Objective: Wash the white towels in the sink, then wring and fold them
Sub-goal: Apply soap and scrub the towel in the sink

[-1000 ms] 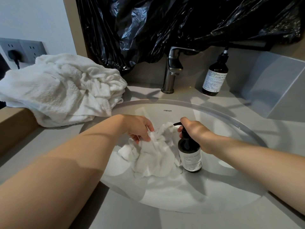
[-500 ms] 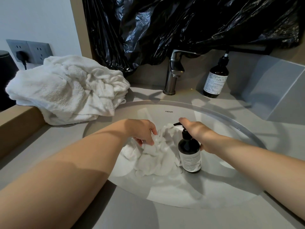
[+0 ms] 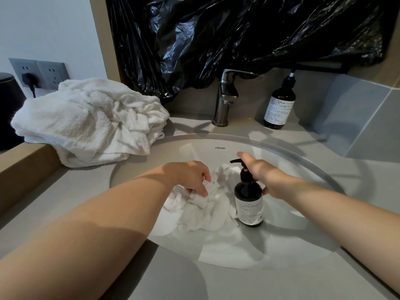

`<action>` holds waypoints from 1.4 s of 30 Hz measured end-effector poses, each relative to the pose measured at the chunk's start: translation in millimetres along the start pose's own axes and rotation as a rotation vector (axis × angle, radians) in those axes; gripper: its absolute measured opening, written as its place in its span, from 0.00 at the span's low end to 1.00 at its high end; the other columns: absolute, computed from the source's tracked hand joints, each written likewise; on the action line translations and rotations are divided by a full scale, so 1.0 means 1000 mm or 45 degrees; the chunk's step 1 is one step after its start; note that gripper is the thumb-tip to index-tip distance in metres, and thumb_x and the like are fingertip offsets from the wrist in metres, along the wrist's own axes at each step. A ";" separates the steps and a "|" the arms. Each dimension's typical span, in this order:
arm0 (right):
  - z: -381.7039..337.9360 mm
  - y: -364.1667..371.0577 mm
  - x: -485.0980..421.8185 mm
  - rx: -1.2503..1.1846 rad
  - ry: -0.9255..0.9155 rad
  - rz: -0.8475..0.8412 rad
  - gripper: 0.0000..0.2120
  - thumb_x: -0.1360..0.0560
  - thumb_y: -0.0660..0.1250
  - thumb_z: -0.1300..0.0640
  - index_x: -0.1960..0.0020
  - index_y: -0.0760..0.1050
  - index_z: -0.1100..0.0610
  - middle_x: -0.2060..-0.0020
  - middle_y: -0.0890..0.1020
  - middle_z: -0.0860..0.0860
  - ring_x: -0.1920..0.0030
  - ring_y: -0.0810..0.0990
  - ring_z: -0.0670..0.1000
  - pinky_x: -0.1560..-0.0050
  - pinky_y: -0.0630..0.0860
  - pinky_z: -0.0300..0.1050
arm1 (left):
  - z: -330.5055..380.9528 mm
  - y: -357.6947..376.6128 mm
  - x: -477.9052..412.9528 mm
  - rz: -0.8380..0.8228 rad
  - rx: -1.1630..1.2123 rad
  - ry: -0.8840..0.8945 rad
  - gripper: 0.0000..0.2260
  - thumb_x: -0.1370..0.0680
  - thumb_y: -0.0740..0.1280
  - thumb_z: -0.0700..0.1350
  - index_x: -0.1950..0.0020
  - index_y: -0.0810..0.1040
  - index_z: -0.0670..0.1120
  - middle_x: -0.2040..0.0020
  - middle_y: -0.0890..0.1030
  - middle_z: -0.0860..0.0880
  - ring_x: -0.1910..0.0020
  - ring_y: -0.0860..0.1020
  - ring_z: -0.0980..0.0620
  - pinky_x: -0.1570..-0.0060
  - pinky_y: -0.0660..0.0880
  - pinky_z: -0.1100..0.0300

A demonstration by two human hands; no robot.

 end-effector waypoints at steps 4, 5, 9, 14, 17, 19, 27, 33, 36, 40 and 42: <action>-0.001 0.000 -0.004 0.016 -0.007 -0.009 0.25 0.25 0.58 0.36 0.41 0.72 0.55 0.42 0.76 0.55 0.40 0.74 0.57 0.48 0.69 0.53 | -0.001 0.000 0.000 0.003 0.039 -0.022 0.20 0.27 0.75 0.40 0.37 0.75 0.43 0.57 0.73 0.50 0.64 0.77 0.52 0.65 0.76 0.68; -0.003 0.003 -0.005 0.019 -0.017 -0.022 0.24 0.25 0.59 0.37 0.42 0.71 0.55 0.43 0.76 0.55 0.41 0.74 0.57 0.48 0.69 0.52 | -0.002 -0.001 0.000 0.003 0.068 -0.028 0.20 0.27 0.75 0.39 0.37 0.76 0.43 0.58 0.73 0.50 0.65 0.77 0.54 0.66 0.76 0.69; -0.007 0.008 -0.003 0.020 -0.052 -0.055 0.20 0.24 0.61 0.42 0.41 0.71 0.56 0.47 0.76 0.55 0.44 0.74 0.57 0.48 0.70 0.51 | -0.008 0.000 0.003 -0.028 0.186 -0.056 0.19 0.28 0.75 0.36 0.39 0.77 0.43 0.58 0.73 0.50 0.65 0.76 0.55 0.67 0.75 0.70; -0.014 0.015 0.001 0.091 -0.116 -0.033 0.19 0.22 0.58 0.45 0.42 0.72 0.59 0.53 0.74 0.55 0.53 0.73 0.56 0.53 0.69 0.48 | -0.007 0.003 0.004 -0.070 0.236 -0.047 0.15 0.29 0.75 0.36 0.45 0.78 0.47 0.53 0.77 0.48 0.60 0.78 0.54 0.61 0.76 0.68; -0.008 0.011 0.003 0.020 -0.054 -0.016 0.22 0.23 0.59 0.40 0.44 0.72 0.58 0.58 0.75 0.52 0.57 0.74 0.53 0.54 0.67 0.47 | -0.004 0.004 0.003 -0.081 0.237 -0.031 0.15 0.29 0.76 0.36 0.46 0.79 0.48 0.53 0.78 0.48 0.57 0.78 0.52 0.55 0.77 0.64; -0.002 0.003 0.003 -0.059 0.003 0.009 0.24 0.24 0.57 0.36 0.44 0.72 0.56 0.53 0.76 0.52 0.51 0.74 0.54 0.51 0.66 0.49 | -0.003 0.005 0.001 -0.084 0.224 -0.022 0.14 0.30 0.76 0.35 0.48 0.79 0.49 0.52 0.78 0.48 0.55 0.79 0.51 0.52 0.78 0.62; -0.007 0.005 -0.004 -0.001 -0.040 0.020 0.23 0.24 0.58 0.40 0.43 0.71 0.58 0.51 0.77 0.55 0.54 0.74 0.54 0.61 0.67 0.46 | 0.002 0.018 0.001 -0.191 0.093 0.009 0.12 0.30 0.76 0.35 0.54 0.82 0.51 0.46 0.82 0.46 0.57 0.79 0.56 0.63 0.74 0.72; -0.005 0.011 -0.006 0.081 -0.030 -0.013 0.20 0.23 0.56 0.42 0.41 0.69 0.58 0.49 0.73 0.55 0.50 0.72 0.57 0.53 0.68 0.48 | 0.006 0.032 0.012 -0.434 -0.039 0.018 0.17 0.27 0.73 0.33 0.43 0.82 0.51 0.54 0.79 0.56 0.57 0.78 0.61 0.57 0.74 0.71; 0.003 0.005 -0.001 -0.009 0.021 -0.008 0.23 0.24 0.58 0.38 0.41 0.70 0.55 0.46 0.74 0.53 0.45 0.72 0.55 0.48 0.68 0.50 | 0.003 0.038 0.021 -0.577 -0.061 -0.017 0.22 0.25 0.70 0.33 0.33 0.78 0.49 0.52 0.78 0.59 0.56 0.77 0.63 0.54 0.74 0.69; 0.009 -0.006 0.002 -0.142 0.043 0.006 0.23 0.24 0.57 0.37 0.41 0.71 0.54 0.45 0.75 0.52 0.41 0.72 0.55 0.42 0.69 0.54 | 0.003 0.043 0.029 -0.688 -0.088 -0.045 0.23 0.23 0.68 0.32 0.30 0.75 0.48 0.53 0.77 0.60 0.56 0.77 0.64 0.49 0.74 0.67; 0.006 -0.004 0.002 -0.071 0.029 0.009 0.22 0.24 0.58 0.39 0.41 0.71 0.54 0.45 0.75 0.52 0.41 0.73 0.56 0.43 0.70 0.55 | 0.005 0.044 0.031 -0.707 -0.105 -0.056 0.22 0.23 0.68 0.33 0.31 0.76 0.48 0.52 0.78 0.60 0.56 0.77 0.64 0.50 0.74 0.67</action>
Point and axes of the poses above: each hand's wrist, its own x-axis away from the middle knuckle, its own y-axis out of the palm, z = x × y, the point moved 10 cm from there along -x, towards the middle knuckle
